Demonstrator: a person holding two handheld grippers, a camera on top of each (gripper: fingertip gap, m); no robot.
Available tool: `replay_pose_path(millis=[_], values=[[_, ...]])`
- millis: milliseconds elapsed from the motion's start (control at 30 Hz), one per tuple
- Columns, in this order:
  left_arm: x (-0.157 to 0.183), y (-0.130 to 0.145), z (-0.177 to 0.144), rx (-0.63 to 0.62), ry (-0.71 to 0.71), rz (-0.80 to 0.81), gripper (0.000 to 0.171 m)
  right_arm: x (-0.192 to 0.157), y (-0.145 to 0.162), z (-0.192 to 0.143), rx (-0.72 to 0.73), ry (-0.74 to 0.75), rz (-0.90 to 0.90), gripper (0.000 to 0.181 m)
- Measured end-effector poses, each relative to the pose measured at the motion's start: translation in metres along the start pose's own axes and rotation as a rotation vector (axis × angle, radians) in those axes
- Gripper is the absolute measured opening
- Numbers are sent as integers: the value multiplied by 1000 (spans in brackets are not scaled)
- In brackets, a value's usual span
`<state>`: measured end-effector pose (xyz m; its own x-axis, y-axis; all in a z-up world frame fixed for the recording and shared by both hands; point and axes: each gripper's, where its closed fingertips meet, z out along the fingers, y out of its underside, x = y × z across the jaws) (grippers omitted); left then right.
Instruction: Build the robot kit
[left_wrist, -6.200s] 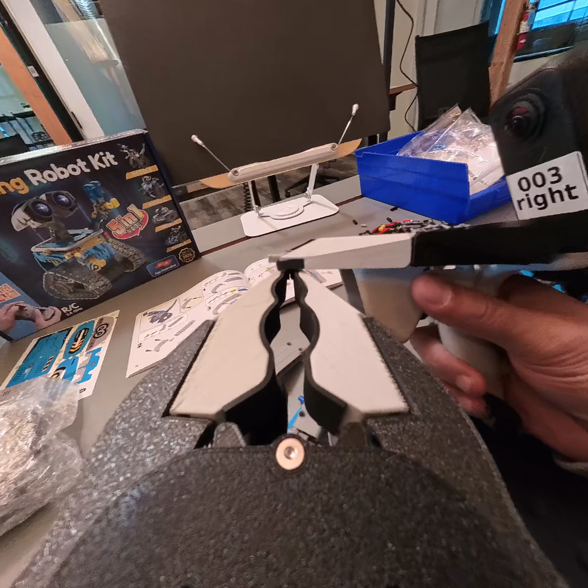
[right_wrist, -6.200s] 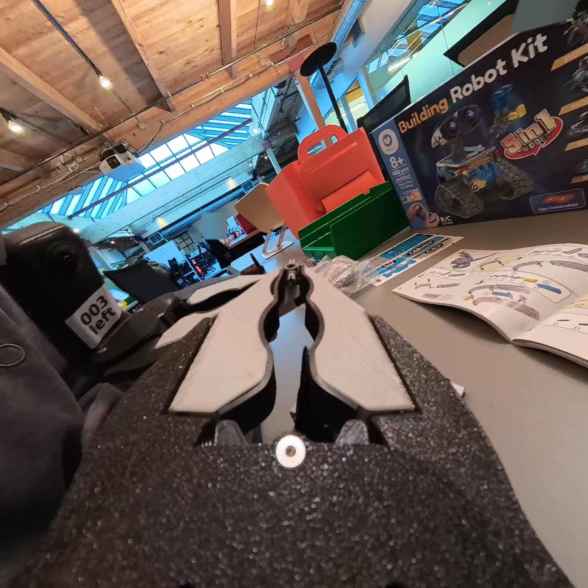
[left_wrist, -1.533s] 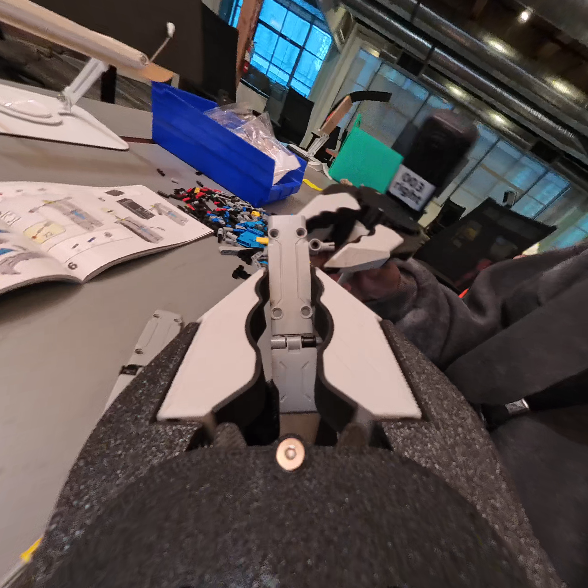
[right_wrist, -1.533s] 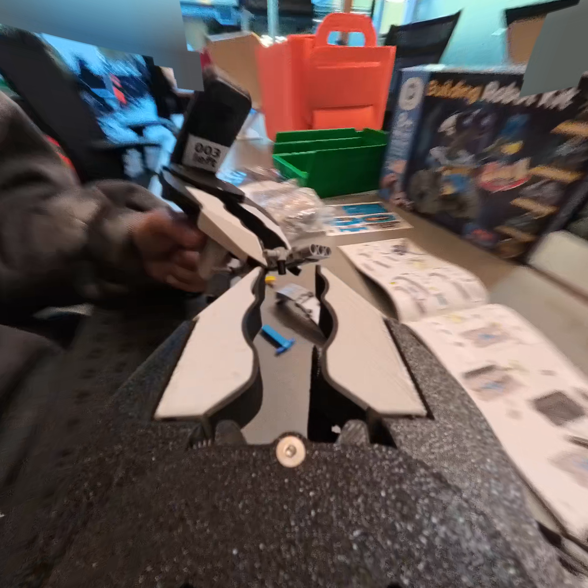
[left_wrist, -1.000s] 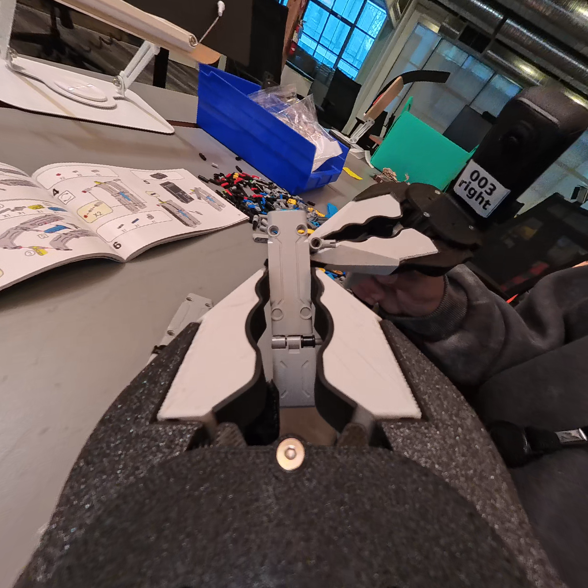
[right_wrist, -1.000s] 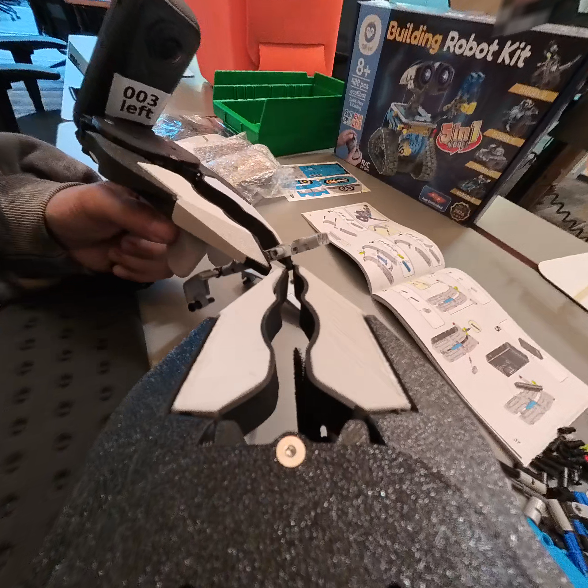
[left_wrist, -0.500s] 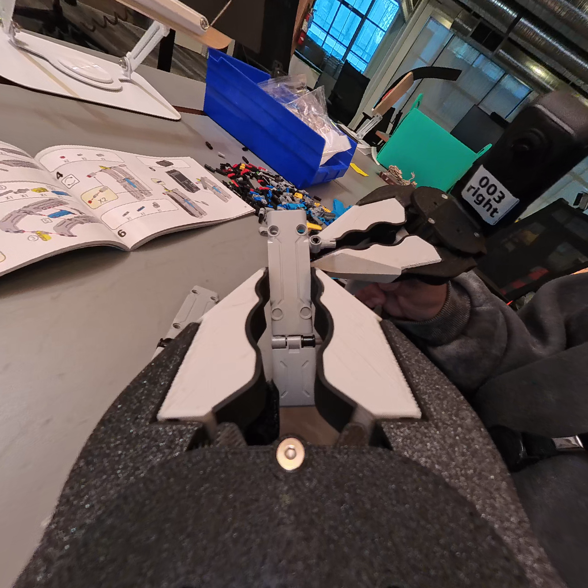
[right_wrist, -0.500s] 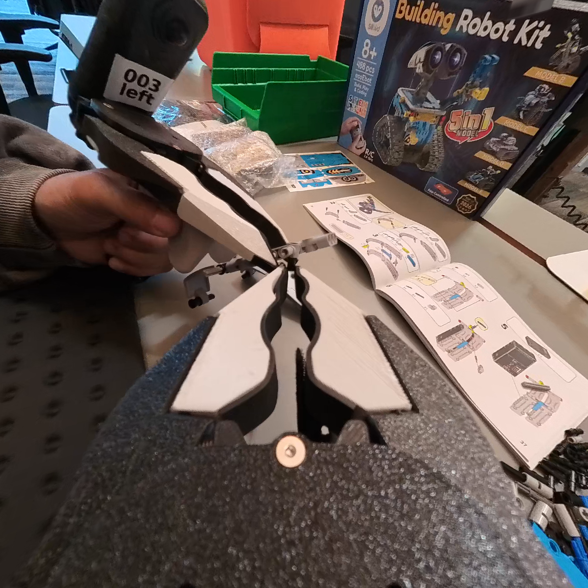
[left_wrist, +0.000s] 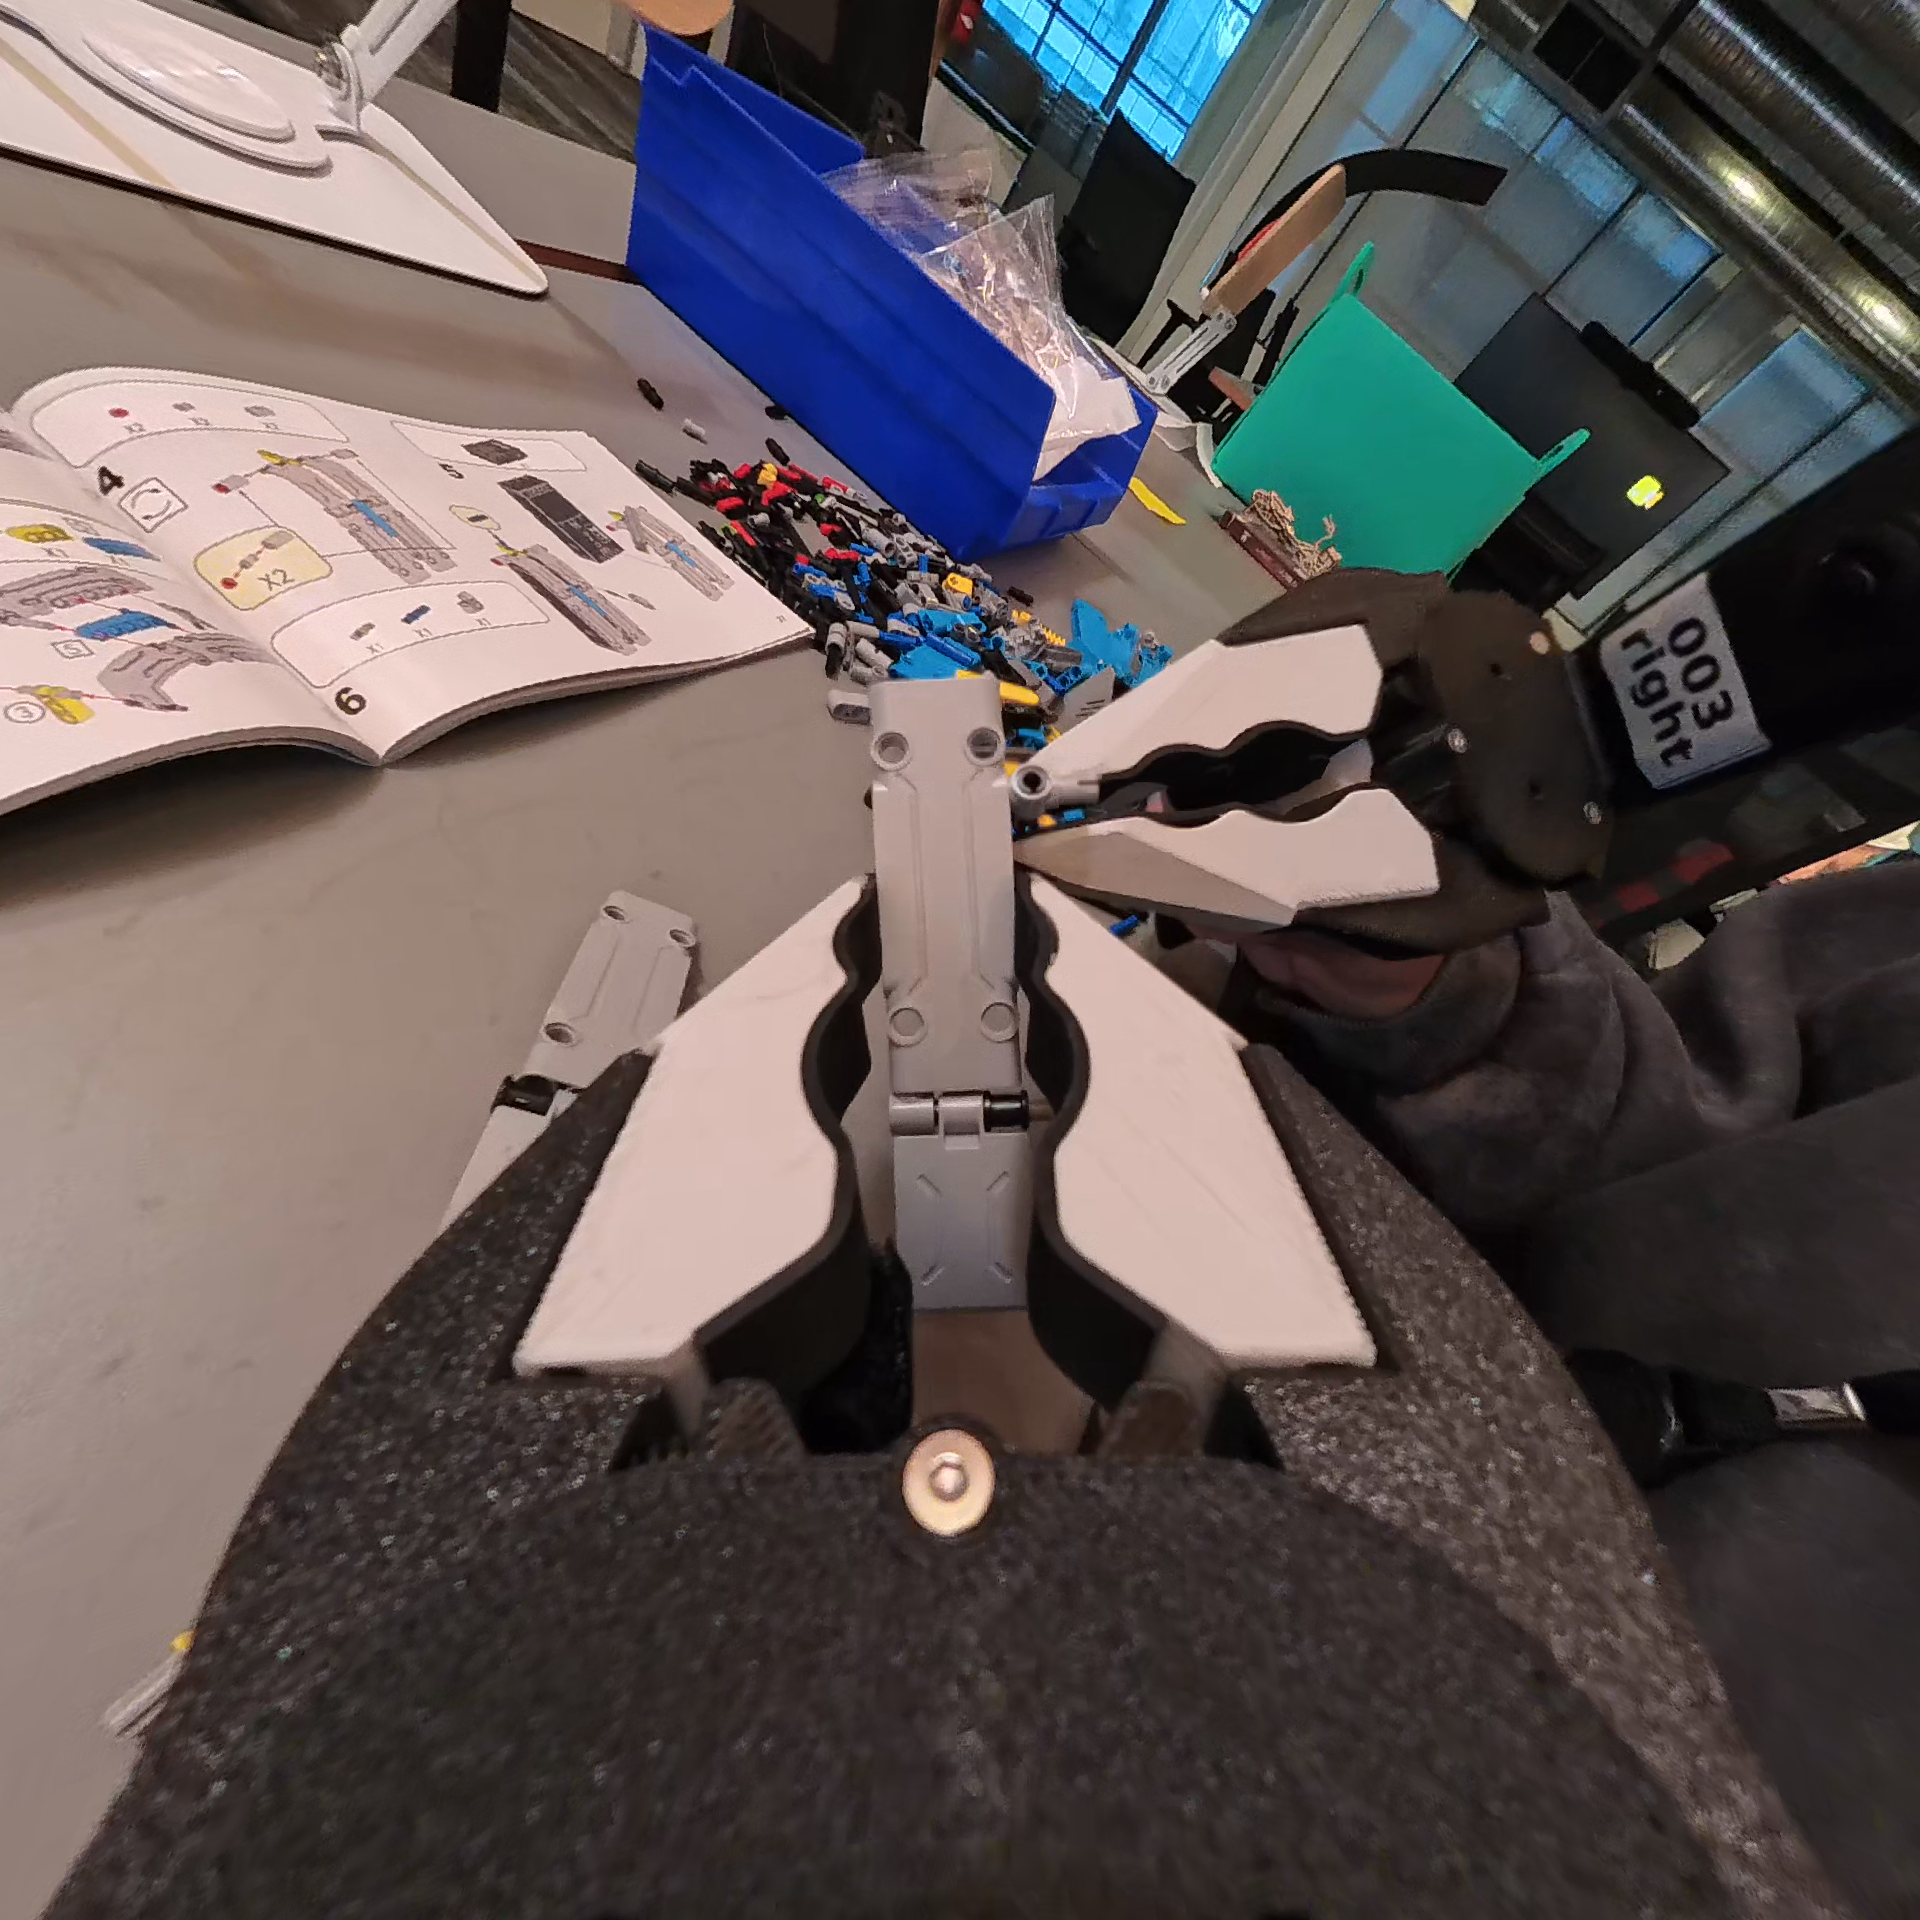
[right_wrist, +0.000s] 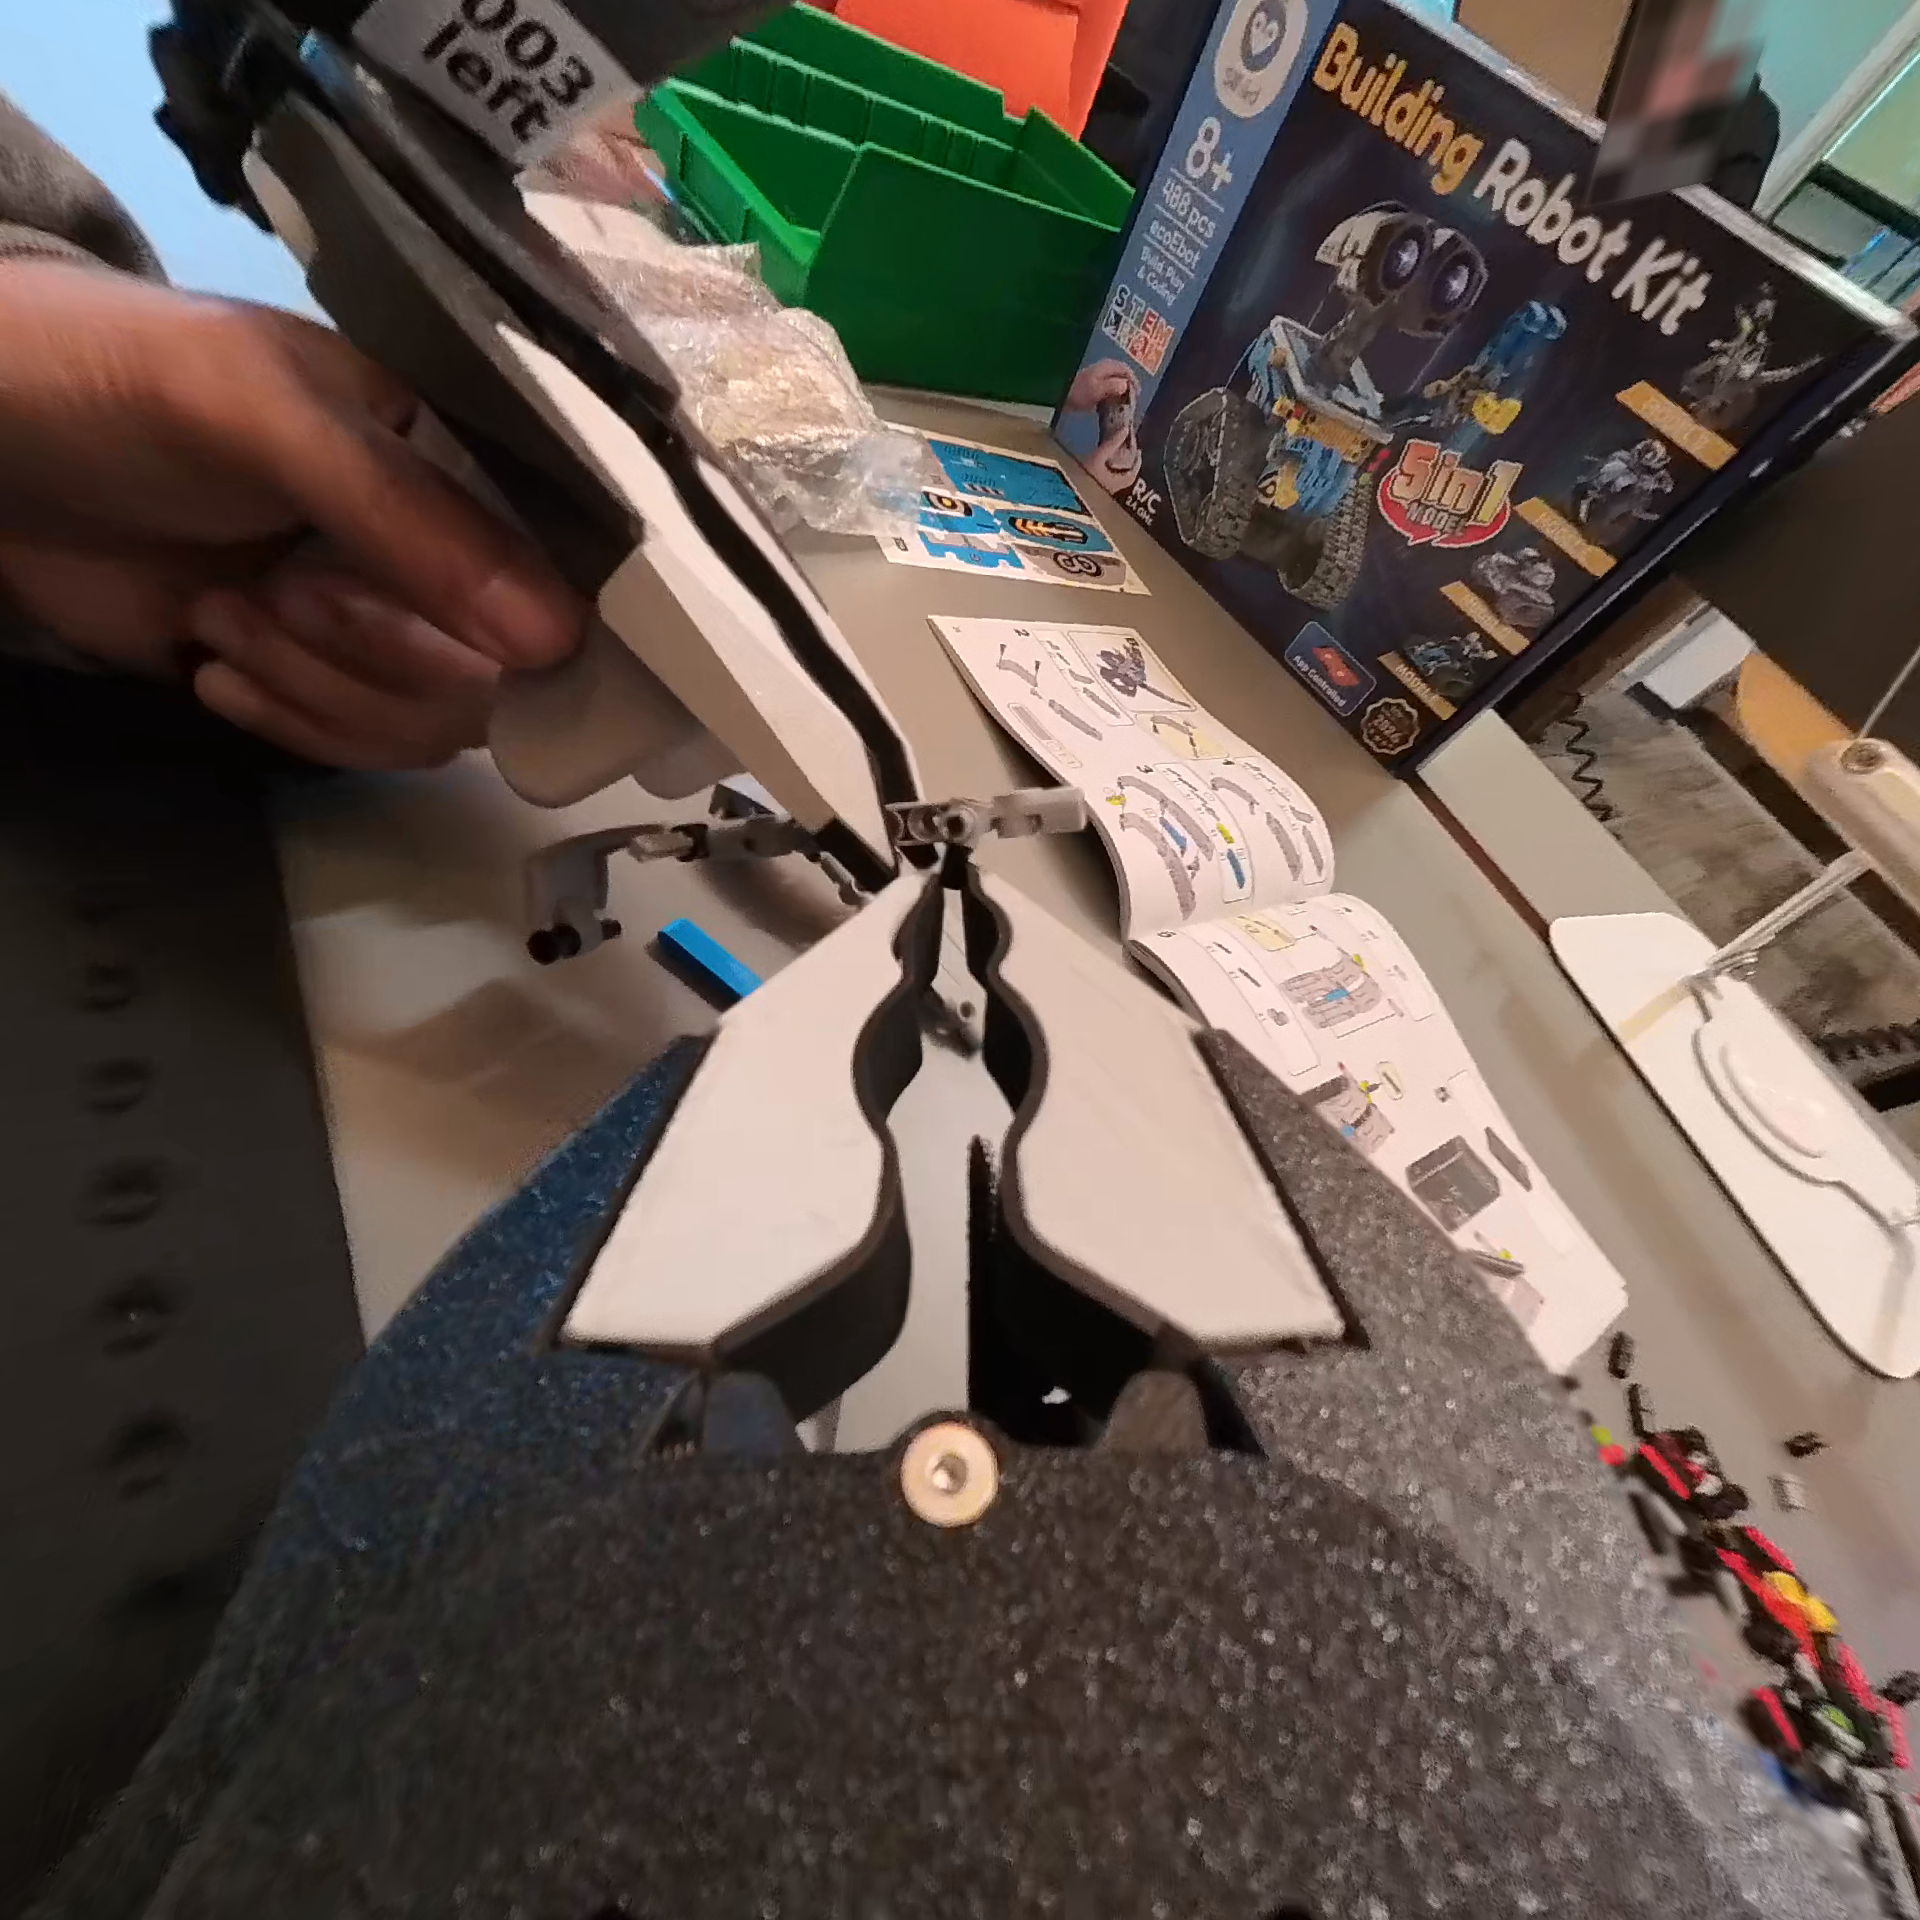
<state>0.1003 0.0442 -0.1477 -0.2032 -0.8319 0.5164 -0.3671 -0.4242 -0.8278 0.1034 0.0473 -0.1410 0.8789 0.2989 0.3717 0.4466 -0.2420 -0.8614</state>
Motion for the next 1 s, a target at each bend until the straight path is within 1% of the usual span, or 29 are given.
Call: replay_pose_path(millis=[167, 467, 733, 1000], values=[[-2, 5, 0, -35, -21, 29, 24, 0, 6, 0, -36, 8, -64, 1], [-5, 7, 1, -47, -24, 16, 24, -2, 10, 3, -40, -32, 1, 2], [-7, 6, 0, -33, -38, 17, 24, -2, 10, 5, -36, -40, 81, 2], [-9, 6, 1, -37, -41, 10, 24, -2, 11, 6, -39, -44, 97, 2]])
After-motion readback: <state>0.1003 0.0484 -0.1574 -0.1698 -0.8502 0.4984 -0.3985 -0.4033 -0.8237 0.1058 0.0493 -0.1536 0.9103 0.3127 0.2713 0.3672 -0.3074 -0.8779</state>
